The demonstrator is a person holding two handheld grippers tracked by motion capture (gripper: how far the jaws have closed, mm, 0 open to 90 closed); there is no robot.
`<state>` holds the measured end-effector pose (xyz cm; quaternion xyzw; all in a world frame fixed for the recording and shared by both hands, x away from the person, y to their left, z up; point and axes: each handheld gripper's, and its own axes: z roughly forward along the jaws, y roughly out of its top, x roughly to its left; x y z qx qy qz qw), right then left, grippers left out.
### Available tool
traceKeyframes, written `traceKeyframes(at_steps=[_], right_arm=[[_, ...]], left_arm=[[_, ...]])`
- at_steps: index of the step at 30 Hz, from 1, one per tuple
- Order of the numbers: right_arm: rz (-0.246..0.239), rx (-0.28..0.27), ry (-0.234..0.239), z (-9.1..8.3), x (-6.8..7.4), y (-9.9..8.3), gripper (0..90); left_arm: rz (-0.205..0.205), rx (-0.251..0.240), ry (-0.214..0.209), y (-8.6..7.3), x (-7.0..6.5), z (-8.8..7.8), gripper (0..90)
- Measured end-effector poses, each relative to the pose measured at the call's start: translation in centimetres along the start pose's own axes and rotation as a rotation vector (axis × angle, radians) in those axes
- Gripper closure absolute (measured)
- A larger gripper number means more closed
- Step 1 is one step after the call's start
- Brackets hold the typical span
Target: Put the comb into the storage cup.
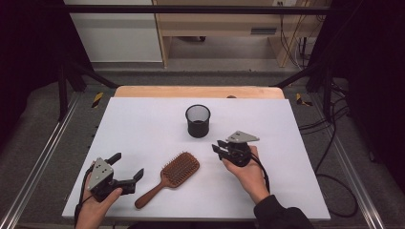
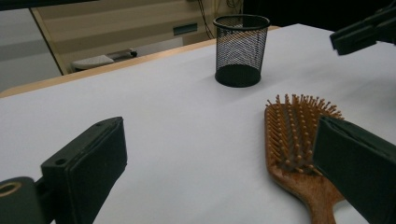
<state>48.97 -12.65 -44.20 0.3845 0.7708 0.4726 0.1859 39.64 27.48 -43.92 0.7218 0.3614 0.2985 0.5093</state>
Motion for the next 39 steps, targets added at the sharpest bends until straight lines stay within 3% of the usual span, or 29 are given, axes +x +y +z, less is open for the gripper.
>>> traceKeyframes(at_steps=[1,2,3,5,6,8,9,12,16,22,26,27,28,29,33,39], right_arm=[[0.004,-0.009,-0.013,-0.7,-0.3,-0.1,56.6],[0.004,-0.009,-0.013,-0.7,-0.3,-0.1,56.6],[0.004,-0.031,-0.043,-2.2,-0.9,-0.5,45.9],[0.005,-0.053,-0.091,-3.8,-1.5,-1.0,32.5],[0.005,-0.053,-0.091,-3.8,-1.5,-1.0,32.5],[0.009,-0.087,-0.144,-5.3,-2.2,-1.6,21.2],[0.024,-0.125,-0.189,-7.0,-2.8,-2.3,13.2],[0.022,-0.161,-0.21,-8.1,-3.2,-2.9,7.0],[0.018,-0.185,-0.252,-10.1,-4.0,-4.1,7.0],[0.018,-0.233,-0.22,-11.6,-4.6,-4.9,7.1],[-0.002,-0.243,-0.232,-11.8,-4.3,-4.9,7.8],[-0.01,-0.248,-0.233,-11.8,-4.3,-5.0,8.2],[-0.01,-0.248,-0.233,-11.8,-4.3,-5.0,8.2],[-0.02,-0.249,-0.233,-11.5,-4.4,-5.1,8.4],[-0.028,-0.243,-0.233,-11.1,-4.5,-5.3,8.8],[-0.077,-0.245,-0.241,-10.9,-4.3,-5.4,8.7]], left_arm=[[0.007,0.006,0.001,0.0,-0.1,0.0,3.5],[0.007,0.006,0.001,0.0,-0.1,0.0,3.5],[0.011,0.013,-0.006,0.1,-0.3,0.0,3.4],[0.016,0.017,-0.01,0.2,-0.4,0.0,3.4],[0.016,0.017,-0.01,0.2,-0.4,0.0,3.4],[0.014,0.016,-0.013,0.4,-0.6,0.0,3.4],[0.015,0.017,-0.018,0.6,-0.7,0.0,3.5],[0.002,0.029,-0.026,1.0,-0.9,0.1,3.5],[0.02,0.108,-0.03,2.0,-1.6,0.7,3.6],[0.051,0.18,-0.036,3.1,-2.6,1.3,3.9],[0.054,0.237,-0.058,3.5,-3.1,1.6,4.1],[0.06,0.287,-0.083,3.7,-3.4,1.8,4.1],[0.06,0.287,-0.083,3.7,-3.4,1.8,4.1],[0.082,0.328,-0.104,4.0,-3.8,2.0,4.1],[0.084,0.368,-0.117,4.4,-4.1,2.2,4.3],[0.066,0.413,-0.121,4.6,-4.5,2.7,5.0]])
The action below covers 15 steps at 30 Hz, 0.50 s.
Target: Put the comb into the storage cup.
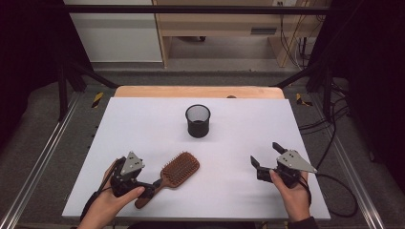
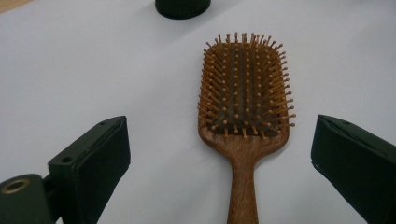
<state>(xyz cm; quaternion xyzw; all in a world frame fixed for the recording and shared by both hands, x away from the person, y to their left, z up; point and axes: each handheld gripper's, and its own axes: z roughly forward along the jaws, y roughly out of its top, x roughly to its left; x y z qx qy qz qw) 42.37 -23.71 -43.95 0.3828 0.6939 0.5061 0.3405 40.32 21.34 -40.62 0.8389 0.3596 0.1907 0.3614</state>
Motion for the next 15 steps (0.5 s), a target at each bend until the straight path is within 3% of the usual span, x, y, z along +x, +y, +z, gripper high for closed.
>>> traceKeyframes(at_steps=[8,10,11,15], right_arm=[[0.004,0.013,0.001,0.2,0.0,-0.1,7.7],[0.0,0.017,0.001,0.2,0.1,-0.1,7.2],[0.002,0.017,0.002,0.2,0.1,-0.1,7.2],[-0.01,0.029,0.005,0.4,0.3,-0.2,6.9]], left_arm=[[0.023,0.089,-0.008,0.4,-0.3,1.0,5.4],[0.019,0.107,0.0,0.4,-0.1,1.2,6.4],[-0.004,0.122,-0.004,0.5,0.0,1.5,6.3],[-0.01,0.164,-0.014,0.1,0.0,2.4,6.1]])
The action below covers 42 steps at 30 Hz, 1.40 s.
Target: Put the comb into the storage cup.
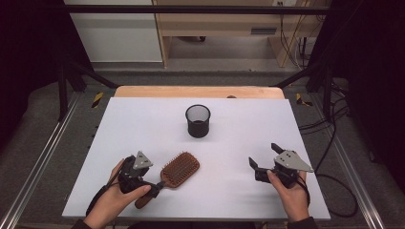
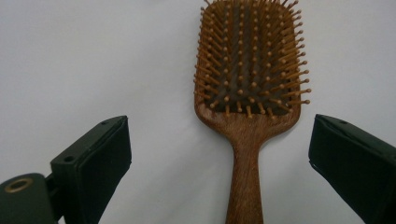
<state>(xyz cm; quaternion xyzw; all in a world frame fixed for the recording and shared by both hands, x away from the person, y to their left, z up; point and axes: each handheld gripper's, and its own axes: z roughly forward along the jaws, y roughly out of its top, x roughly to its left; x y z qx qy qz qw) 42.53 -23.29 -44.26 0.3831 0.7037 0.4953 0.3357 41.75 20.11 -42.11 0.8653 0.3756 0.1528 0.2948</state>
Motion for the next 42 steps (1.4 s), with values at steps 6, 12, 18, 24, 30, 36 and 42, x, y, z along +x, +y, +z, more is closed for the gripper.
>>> traceKeyframes(at_steps=[6,12,18,24,30,36,42], right_arm=[[-0.01,0.009,-0.004,0.0,0.1,-0.1,6.7],[-0.004,0.014,-0.008,0.0,0.0,-0.2,6.7],[0.001,0.025,-0.013,0.2,-0.1,-0.3,6.8],[0.004,0.028,-0.016,0.2,0.0,-0.3,7.2],[-0.013,0.052,0.0,0.4,0.2,-0.6,7.8],[-0.013,0.052,-0.003,0.3,0.2,-0.6,8.0],[-0.013,0.059,0.007,0.5,0.3,-0.6,8.2]], left_arm=[[-0.012,0.048,-0.008,-0.7,-0.1,1.1,6.3],[-0.001,0.091,-0.024,-0.8,-0.3,1.9,6.2],[0.024,0.119,-0.047,-0.5,-0.6,2.7,6.1],[0.041,0.125,-0.045,-0.1,-0.9,3.3,6.9],[0.053,0.154,-0.041,-0.3,-1.1,3.9,11.2],[0.038,0.182,-0.072,0.1,-0.7,3.7,25.8],[0.031,0.228,-0.1,0.0,-0.6,3.7,39.8]])
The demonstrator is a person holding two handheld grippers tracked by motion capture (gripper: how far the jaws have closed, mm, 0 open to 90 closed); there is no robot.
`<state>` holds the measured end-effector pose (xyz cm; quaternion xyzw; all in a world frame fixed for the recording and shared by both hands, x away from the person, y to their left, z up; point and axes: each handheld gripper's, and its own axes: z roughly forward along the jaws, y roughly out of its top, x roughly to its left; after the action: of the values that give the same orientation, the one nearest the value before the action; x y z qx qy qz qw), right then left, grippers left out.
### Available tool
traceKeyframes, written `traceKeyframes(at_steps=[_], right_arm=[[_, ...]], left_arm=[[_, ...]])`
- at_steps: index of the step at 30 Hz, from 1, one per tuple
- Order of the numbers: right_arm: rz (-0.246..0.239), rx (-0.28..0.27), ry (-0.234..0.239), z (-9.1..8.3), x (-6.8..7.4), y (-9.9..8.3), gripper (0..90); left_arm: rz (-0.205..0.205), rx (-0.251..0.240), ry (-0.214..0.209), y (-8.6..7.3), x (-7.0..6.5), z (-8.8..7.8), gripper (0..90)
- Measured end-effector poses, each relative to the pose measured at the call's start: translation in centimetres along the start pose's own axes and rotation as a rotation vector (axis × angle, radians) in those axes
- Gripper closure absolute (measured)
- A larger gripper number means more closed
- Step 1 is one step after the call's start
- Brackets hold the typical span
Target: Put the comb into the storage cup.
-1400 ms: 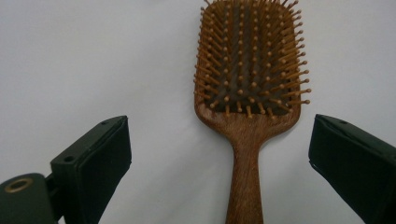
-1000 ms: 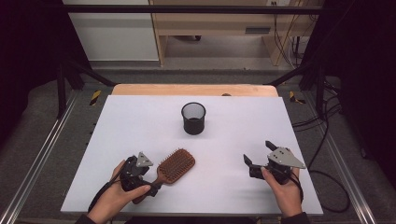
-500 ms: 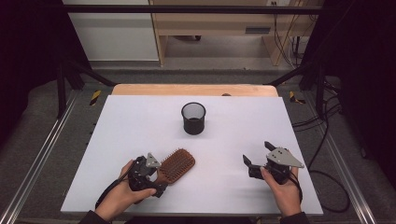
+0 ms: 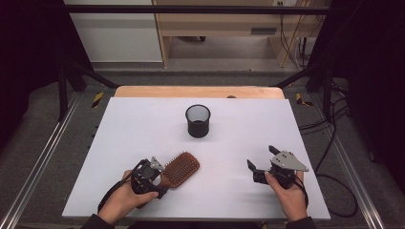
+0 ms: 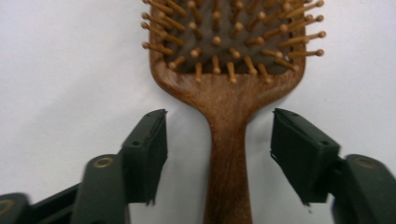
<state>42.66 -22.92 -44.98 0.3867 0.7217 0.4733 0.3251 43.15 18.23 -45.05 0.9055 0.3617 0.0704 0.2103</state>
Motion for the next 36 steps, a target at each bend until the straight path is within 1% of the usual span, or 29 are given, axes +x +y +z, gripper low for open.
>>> traceKeyframes(at_steps=[1,2,4,6,7,9,11,13,15,20,21,25,27,30,33,34,35,36], right_arm=[[-0.001,0.001,0.001,0.02,0.0,-0.02,8.2],[0.0,0.004,0.003,0.06,-0.02,-0.07,8.2],[0.0,0.006,0.003,0.08,-0.02,-0.09,8.2],[0.002,0.009,0.005,0.08,0.0,-0.11,8.2],[0.0,0.009,0.006,0.09,0.03,-0.12,8.2],[0.0,0.011,0.006,0.1,0.04,-0.13,8.2],[-0.001,0.012,0.007,0.15,0.04,-0.14,8.2],[-0.001,0.014,0.01,0.22,0.05,-0.15,8.2],[-0.006,0.02,0.014,0.35,0.15,-0.17,8.2],[-0.018,0.026,0.02,0.37,0.34,-0.16,8.2],[-0.018,0.027,0.02,0.36,0.38,-0.15,8.2],[-0.02,0.029,0.024,0.47,0.5,-0.14,8.2],[-0.023,0.034,0.027,0.55,0.59,-0.14,8.2],[-0.028,0.035,0.03,0.6,0.7,-0.12,8.2],[-0.034,0.037,0.032,0.61,0.78,-0.12,8.2],[-0.034,0.037,0.032,0.62,0.76,-0.13,8.2],[-0.033,0.038,0.033,0.64,0.76,-0.15,8.2],[-0.033,0.038,0.033,0.64,0.76,-0.15,8.2]], left_arm=[[-0.003,0.004,-0.001,-0.02,0.04,0.03,39.8],[-0.002,0.009,-0.002,-0.03,0.06,0.06,43.9],[0.001,0.016,-0.004,0.01,0.09,0.11,44.9],[0.007,0.021,-0.008,0.07,0.08,0.16,48.9],[0.018,0.028,0.0,0.13,0.02,0.19,50.5],[0.022,0.031,0.001,0.2,0.04,0.18,52.1],[0.027,0.036,-0.006,0.28,0.01,0.16,56.7],[0.04,0.042,-0.005,0.37,-0.13,0.18,58.1],[0.057,0.053,0.006,0.51,-0.35,0.24,60.3],[0.065,0.065,-0.001,0.61,-0.35,0.26,63.9],[0.073,0.069,0.003,0.67,-0.45,0.31,64.2],[0.084,0.079,0.009,0.81,-0.58,0.38,63.7],[0.084,0.089,0.001,0.95,-0.45,0.42,63.4],[0.083,0.083,-0.001,0.88,-0.42,0.42,63.8],[0.083,0.06,-0.003,0.59,-0.43,0.39,64.9],[0.089,0.059,-0.003,0.53,-0.41,0.36,66.0],[0.088,0.054,-0.003,0.49,-0.41,0.36,69.4],[0.089,0.05,-0.004,0.47,-0.4,0.36,69.4]])
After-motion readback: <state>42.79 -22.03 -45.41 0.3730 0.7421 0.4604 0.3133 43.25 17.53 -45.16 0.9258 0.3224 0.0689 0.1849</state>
